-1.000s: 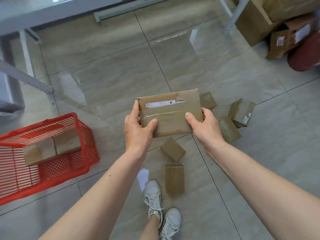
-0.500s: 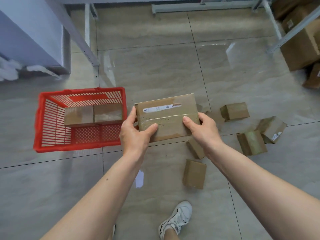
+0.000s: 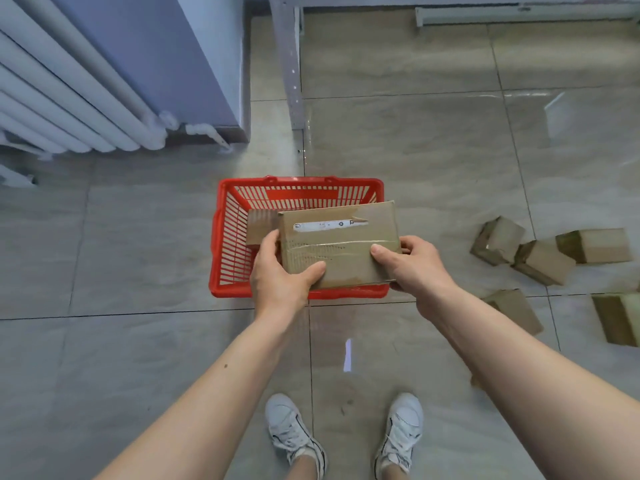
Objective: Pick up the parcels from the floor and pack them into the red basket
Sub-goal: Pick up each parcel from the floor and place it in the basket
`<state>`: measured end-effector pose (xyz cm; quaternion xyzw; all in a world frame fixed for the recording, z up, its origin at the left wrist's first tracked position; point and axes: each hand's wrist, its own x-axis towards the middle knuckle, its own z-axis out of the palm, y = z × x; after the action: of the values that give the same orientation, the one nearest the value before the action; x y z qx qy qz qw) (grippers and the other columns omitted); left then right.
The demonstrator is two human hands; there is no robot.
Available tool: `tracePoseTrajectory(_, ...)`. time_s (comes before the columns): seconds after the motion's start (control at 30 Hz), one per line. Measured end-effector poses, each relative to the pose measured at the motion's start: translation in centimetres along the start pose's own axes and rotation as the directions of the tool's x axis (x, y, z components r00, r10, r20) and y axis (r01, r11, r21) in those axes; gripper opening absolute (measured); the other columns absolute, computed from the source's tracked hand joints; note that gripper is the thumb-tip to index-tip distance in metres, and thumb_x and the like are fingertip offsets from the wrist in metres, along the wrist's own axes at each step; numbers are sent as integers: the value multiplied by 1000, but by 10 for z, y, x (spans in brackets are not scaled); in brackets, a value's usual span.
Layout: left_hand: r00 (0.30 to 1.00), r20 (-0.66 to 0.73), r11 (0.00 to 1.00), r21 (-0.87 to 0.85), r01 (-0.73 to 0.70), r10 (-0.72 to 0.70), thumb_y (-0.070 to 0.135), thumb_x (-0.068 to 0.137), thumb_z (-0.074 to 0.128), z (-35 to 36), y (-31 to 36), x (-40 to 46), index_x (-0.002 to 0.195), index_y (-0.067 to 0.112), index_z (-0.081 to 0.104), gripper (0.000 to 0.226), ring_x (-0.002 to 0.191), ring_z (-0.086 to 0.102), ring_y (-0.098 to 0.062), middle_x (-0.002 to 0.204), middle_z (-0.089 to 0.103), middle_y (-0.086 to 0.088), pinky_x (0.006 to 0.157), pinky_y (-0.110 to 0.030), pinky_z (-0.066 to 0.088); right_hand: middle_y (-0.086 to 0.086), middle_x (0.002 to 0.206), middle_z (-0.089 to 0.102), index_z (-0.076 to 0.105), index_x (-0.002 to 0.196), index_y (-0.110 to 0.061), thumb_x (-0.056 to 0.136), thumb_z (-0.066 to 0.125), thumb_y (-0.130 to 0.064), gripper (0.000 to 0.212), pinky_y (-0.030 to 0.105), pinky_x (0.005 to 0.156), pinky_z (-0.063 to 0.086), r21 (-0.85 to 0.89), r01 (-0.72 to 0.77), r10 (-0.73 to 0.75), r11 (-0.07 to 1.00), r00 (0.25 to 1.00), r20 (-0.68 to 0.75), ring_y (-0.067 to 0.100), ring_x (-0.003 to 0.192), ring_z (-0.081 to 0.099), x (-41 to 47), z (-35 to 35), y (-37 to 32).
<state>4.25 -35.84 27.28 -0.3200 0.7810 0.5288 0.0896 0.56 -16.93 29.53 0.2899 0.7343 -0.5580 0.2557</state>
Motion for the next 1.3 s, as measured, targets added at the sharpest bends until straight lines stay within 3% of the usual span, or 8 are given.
tracePoseTrajectory(0.1, 1000, -2, 1000, -16, 20, -20, 42, 56, 80, -24, -16, 23, 127, 36, 56, 76, 111, 64, -15, 119, 68, 8, 97, -42, 53, 3, 101, 70, 63, 111, -13, 90, 68, -22, 24, 27, 65, 49, -37, -22, 23, 999, 1000, 11, 17, 85, 66, 11, 36, -4)
tracePoseTrajectory(0.3, 994, -20, 994, 13, 109, -108, 55, 58, 61, -47, -38, 71, 138, 44, 48, 82, 117, 59, -21, 126, 58, 0, 103, -45, 49, 4, 105, 71, 63, 113, -13, 90, 65, -28, 27, 40, 80, 58, -157, -55, 65, 986, 996, 55, 20, 90, 68, 47, 86, -8)
tracePoseTrajectory(0.4, 990, 12, 989, 53, 140, -141, 42, 65, 56, -49, -46, 95, 130, 50, 52, 66, 110, 62, -21, 119, 63, -1, 98, -47, 52, 3, 106, 69, 60, 118, -12, 92, 62, -30, 31, 35, 75, 56, -248, -59, 80, 967, 994, 76, 18, 89, 67, 66, 104, -12)
tracePoseTrajectory(0.53, 986, 2, 985, 49, 168, -169, 24, 81, 58, -50, -55, 118, 131, 43, 54, 53, 115, 58, -22, 123, 58, -3, 102, -47, 49, 6, 115, 68, 58, 123, -11, 91, 61, -33, 40, 45, 93, 55, -346, -51, 80, 937, 994, 70, 25, 102, 66, 92, 131, -8)
tracePoseTrajectory(0.67, 984, 6, 982, 69, 178, -179, 17, 92, 57, -50, -81, 148, 135, 34, 52, 47, 117, 56, -22, 129, 53, -4, 105, -46, 46, 9, 123, 67, 57, 126, -10, 90, 61, -35, 44, 47, 99, 51, -388, -78, 109, 918, 992, 57, 28, 111, 64, 119, 161, 12)
tracePoseTrajectory(0.9, 955, 113, 930, 286, 232, -273, 39, 78, 36, -33, -148, 199, 137, 34, 47, 61, 126, 52, -27, 135, 58, -1, 106, -51, 44, 12, 124, 63, 52, 123, -8, 91, 59, -32, 40, 48, 99, 50, -427, -175, 188, 887, 982, -14, 32, 114, 61, 164, 204, 70)
tracePoseTrajectory(1.07, 940, 142, 886, 401, 232, -310, 29, 93, 38, -14, -185, 222, 138, 16, 46, 48, 131, 46, -28, 146, 40, -9, 113, -45, 37, 13, 120, 64, 53, 122, -7, 92, 55, -27, 36, 47, 97, 50, -460, -199, 212, 865, 977, -24, 32, 110, 62, 200, 229, 111)
tracePoseTrajectory(1.3, 923, 210, 840, 514, 175, -322, 20, 97, 41, 12, -234, 261, 144, 21, 39, 47, 126, 48, -31, 142, 37, -13, 111, -44, 39, 18, 113, 69, 60, 114, -3, 88, 54, -22, 32, 43, 92, 53, -507, -248, 280, 826, 960, -14, 37, 104, 66, 248, 256, 162)
